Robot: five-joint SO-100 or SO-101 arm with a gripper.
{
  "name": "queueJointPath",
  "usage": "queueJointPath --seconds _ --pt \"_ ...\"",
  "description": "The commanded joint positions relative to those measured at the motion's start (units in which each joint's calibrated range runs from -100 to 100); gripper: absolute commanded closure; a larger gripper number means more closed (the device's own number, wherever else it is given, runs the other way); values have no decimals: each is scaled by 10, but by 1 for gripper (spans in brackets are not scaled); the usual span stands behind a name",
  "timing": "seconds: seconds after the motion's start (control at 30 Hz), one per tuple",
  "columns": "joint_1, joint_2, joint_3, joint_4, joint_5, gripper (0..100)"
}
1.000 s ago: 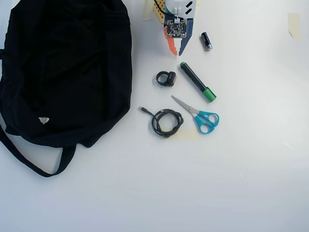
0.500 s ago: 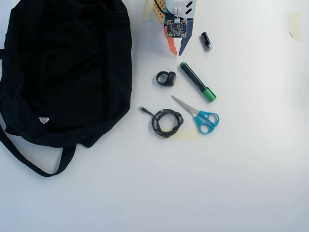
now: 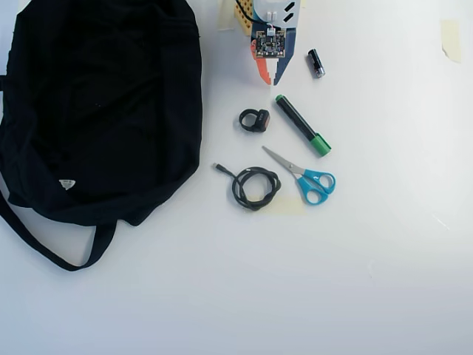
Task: Put the bike light into the black bag
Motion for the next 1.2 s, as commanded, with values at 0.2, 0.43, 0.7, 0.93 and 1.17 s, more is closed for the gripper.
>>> queueJointPath --seconds 0.2,0.43,0.7,0.93,1.17 --pt "2 -8 12 17 2 98" --pt "2 -8 12 17 2 98" --pt "2 -8 12 17 2 98" --pt "-3 -8 12 17 2 98" --pt "2 -8 12 15 -3 98"
